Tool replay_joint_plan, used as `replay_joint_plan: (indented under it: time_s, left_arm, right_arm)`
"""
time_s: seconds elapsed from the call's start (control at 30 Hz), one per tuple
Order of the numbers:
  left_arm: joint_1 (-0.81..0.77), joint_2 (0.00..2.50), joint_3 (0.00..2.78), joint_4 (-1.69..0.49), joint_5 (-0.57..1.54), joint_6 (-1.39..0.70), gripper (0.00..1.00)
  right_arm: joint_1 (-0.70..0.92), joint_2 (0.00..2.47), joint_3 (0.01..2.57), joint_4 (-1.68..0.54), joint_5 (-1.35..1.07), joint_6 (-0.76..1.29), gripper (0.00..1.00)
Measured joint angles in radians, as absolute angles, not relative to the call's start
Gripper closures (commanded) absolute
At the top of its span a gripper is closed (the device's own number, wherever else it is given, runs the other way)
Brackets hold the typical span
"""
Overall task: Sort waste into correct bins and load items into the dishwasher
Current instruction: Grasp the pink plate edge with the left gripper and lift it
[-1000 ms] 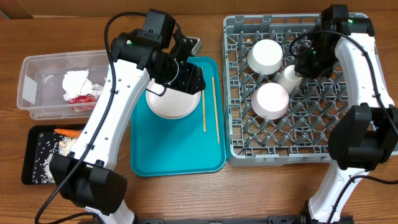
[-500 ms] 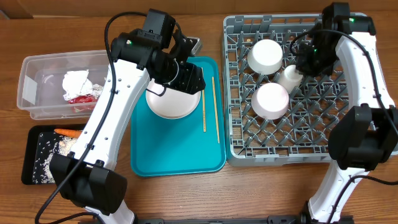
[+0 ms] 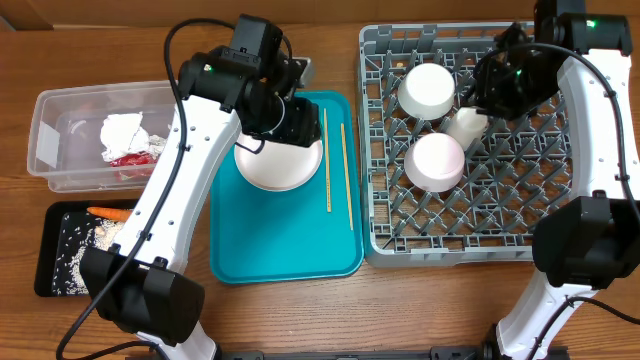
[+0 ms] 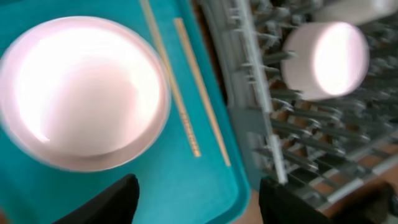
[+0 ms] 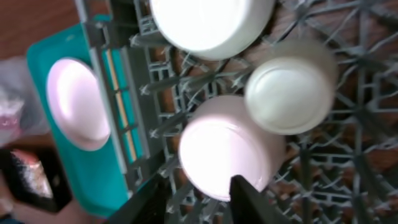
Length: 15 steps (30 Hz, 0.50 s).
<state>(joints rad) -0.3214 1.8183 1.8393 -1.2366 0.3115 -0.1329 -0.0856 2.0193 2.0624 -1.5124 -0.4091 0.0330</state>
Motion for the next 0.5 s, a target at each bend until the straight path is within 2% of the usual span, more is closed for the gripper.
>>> replay_joint_plan:
  time_s: [0.07,0.13,0.17,0.37,0.43,0.5]
  left_arm:
    - [-0.321,1.818,1.839,-1.239,0.255,-0.170,0.18]
    - [-0.321,1.818,1.839,-1.237,0.213,-0.194,0.02]
    - [-0.321,1.818,1.839,-1.234,0.197,-0.207,0.00]
    - [-0.321,1.818,1.839,-1.226,0.130,-0.229,0.00]
    - [-0.321,1.818,1.839,-1.226,0.102,-0.237,0.10]
    - [-0.321,1.818,1.839,-1.227,0.076,-0.246,0.14]
  right_arm:
    - [-0.078,2.019,2.062,-1.526,-0.445,0.019,0.59]
    - [-0.063,2.019,2.062,-1.532,-0.464,0.007,0.57]
    - [-0.052,2.019,2.062,-1.533,-0.471,0.001,0.56]
    - [0.051,2.019,2.062,-1.540,-0.489,-0.017,0.50]
    - [0.085,2.019,2.063,-1.549,-0.479,-0.020,0.49]
    - [0.123,2.019,2.062,-1.565,-0.458,-0.022,0.48]
